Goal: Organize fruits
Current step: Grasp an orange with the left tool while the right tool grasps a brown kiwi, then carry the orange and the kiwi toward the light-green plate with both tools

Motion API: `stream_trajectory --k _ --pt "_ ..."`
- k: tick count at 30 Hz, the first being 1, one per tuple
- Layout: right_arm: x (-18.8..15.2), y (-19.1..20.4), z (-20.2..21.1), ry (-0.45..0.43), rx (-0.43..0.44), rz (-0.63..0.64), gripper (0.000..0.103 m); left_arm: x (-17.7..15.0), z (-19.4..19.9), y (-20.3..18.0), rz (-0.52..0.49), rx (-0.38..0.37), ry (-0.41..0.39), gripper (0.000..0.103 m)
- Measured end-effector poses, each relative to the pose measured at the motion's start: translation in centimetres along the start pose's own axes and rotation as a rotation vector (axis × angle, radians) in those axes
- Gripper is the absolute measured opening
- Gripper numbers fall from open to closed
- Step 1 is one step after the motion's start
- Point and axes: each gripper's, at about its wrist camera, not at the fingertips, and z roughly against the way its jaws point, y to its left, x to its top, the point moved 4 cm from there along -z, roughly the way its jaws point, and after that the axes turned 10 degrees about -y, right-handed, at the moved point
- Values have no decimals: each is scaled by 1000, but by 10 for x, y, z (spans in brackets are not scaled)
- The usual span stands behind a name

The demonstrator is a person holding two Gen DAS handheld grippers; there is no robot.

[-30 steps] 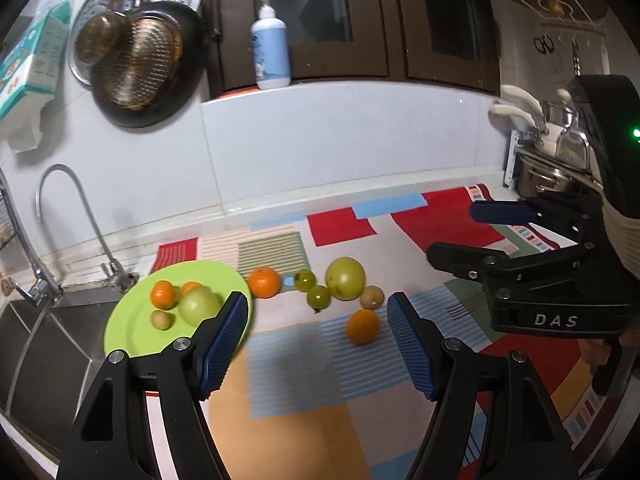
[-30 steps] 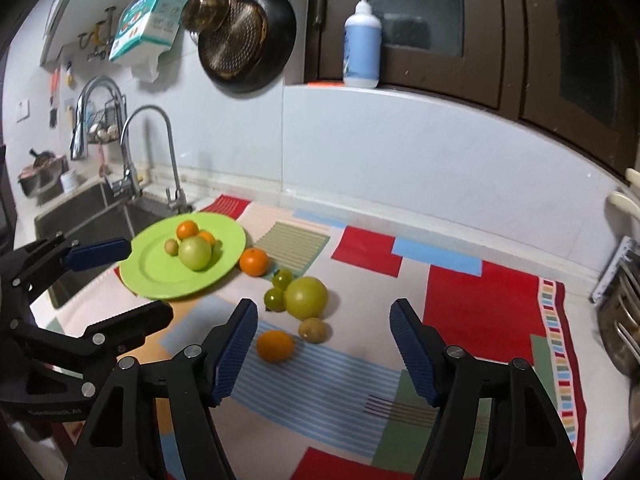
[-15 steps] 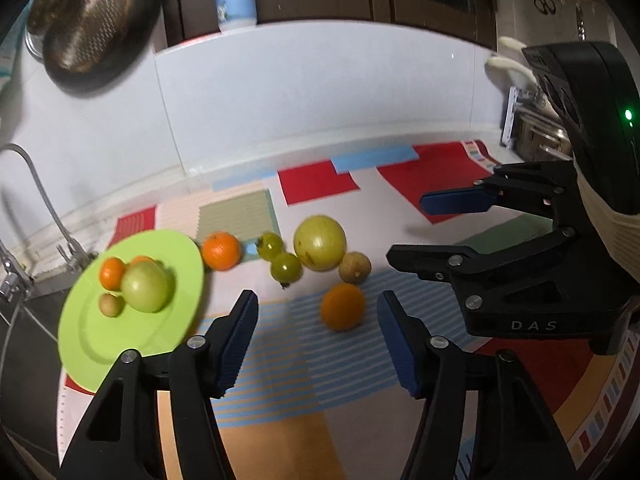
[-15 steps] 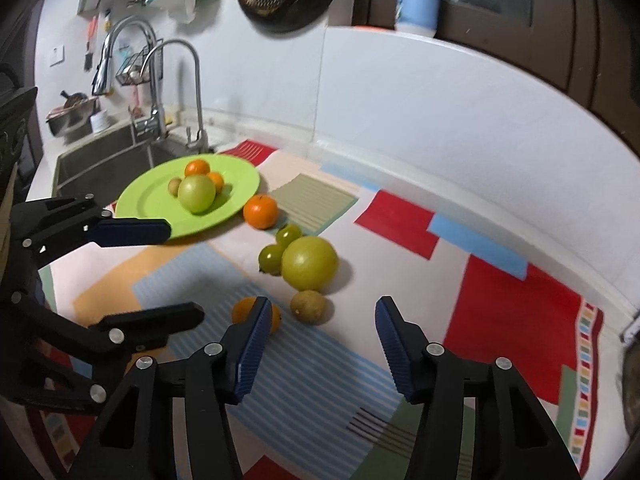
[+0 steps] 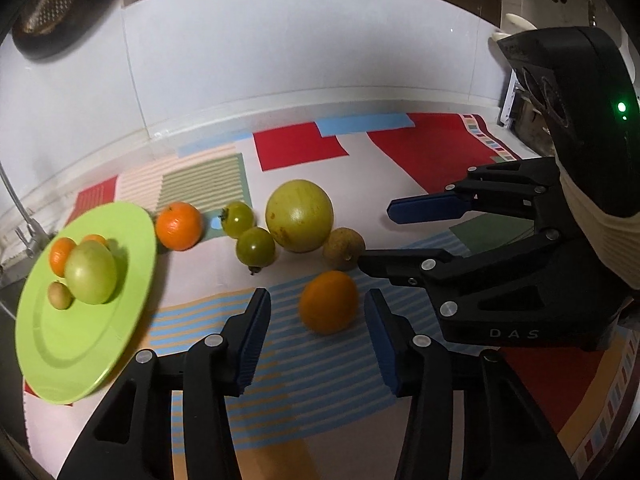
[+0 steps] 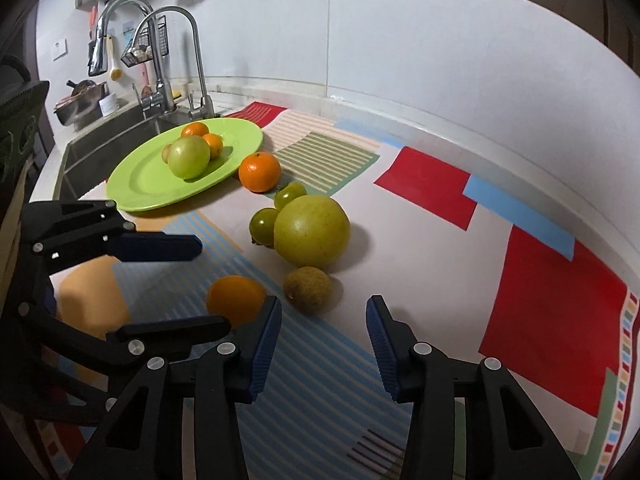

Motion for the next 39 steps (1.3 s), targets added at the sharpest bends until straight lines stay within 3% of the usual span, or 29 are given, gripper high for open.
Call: stream_trajectory --k 7,9,18,22,25,39 --pt "-2 -2 -7 14 9 -9 45 -1 -11 2 30 -42 26 40" --pt "-2 -2 -8 16 12 -11 45 -1 -11 1 33 -58 25 33" --pt "2 2 -17 13 30 -30 44 6 0 20 43 35 4 33" --pt "4 6 -25 20 47 -52 37 9 3 30 61 62 -2 33" --pt "3 6 -30 36 44 -67 31 10 4 34 69 76 -2 33" --pt "8 7 2 -33 -20 -151 31 16 31 35 83 91 -55 33"
